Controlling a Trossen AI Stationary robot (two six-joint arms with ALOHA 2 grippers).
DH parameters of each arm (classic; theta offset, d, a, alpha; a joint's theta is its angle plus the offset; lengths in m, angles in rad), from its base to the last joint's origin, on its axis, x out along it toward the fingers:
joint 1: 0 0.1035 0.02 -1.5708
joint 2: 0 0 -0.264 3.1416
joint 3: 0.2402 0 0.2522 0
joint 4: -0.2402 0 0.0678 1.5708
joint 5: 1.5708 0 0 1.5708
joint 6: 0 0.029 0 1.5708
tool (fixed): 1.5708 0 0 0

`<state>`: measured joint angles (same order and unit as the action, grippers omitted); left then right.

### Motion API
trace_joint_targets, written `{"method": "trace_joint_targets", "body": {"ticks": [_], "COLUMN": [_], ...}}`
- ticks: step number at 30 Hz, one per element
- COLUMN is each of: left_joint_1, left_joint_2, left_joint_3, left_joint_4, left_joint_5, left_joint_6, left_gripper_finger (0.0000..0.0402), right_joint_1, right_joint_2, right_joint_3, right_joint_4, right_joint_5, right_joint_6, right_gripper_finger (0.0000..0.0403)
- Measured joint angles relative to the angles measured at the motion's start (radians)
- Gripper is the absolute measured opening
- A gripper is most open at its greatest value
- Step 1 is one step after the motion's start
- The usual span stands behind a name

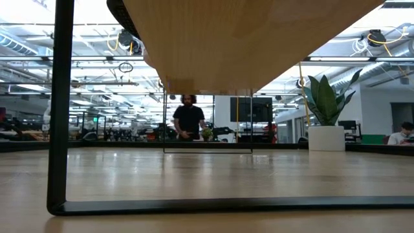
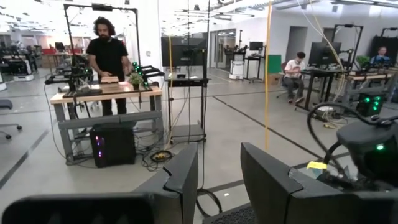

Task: Pick and place slides into the shelf
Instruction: Put the pink slides on the shelf

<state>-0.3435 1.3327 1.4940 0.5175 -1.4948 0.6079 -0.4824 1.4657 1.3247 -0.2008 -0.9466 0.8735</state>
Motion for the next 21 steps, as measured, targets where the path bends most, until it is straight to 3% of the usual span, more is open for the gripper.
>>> {"method": "trace_joint_targets", "body": {"ticks": [5, 8, 15, 21], "left_joint_1": [-0.003, -0.005, -0.010, -0.020], "left_joint_2": [-0.004, -0.012, -0.040, -0.057], "left_joint_3": [0.000, 0.000, 0.000, 0.000], "left_joint_4": [-0.001, 0.001, 0.002, 0.001], "left_joint_5": [-0.006, -0.012, -0.034, -0.043], "left_joint_6": [0.022, 0.026, 0.039, 0.044], "left_gripper_finger": [0.0120, 0.0120, 0.0120, 0.0120], "right_joint_1": [0.000, 0.001, 0.041, 0.083], "right_joint_2": [0.021, 0.021, 0.050, 0.073], "right_joint_3": [0.003, 0.038, 0.195, 0.294], "right_joint_4": [-0.007, -0.043, -0.371, -0.377], "right_joint_5": [0.012, 0.080, 0.281, 0.290], "right_joint_6": [0.008, -0.027, -0.236, -0.212], "right_gripper_finger": [0.0000, 0.0000, 0.0000, 0.0000]}}
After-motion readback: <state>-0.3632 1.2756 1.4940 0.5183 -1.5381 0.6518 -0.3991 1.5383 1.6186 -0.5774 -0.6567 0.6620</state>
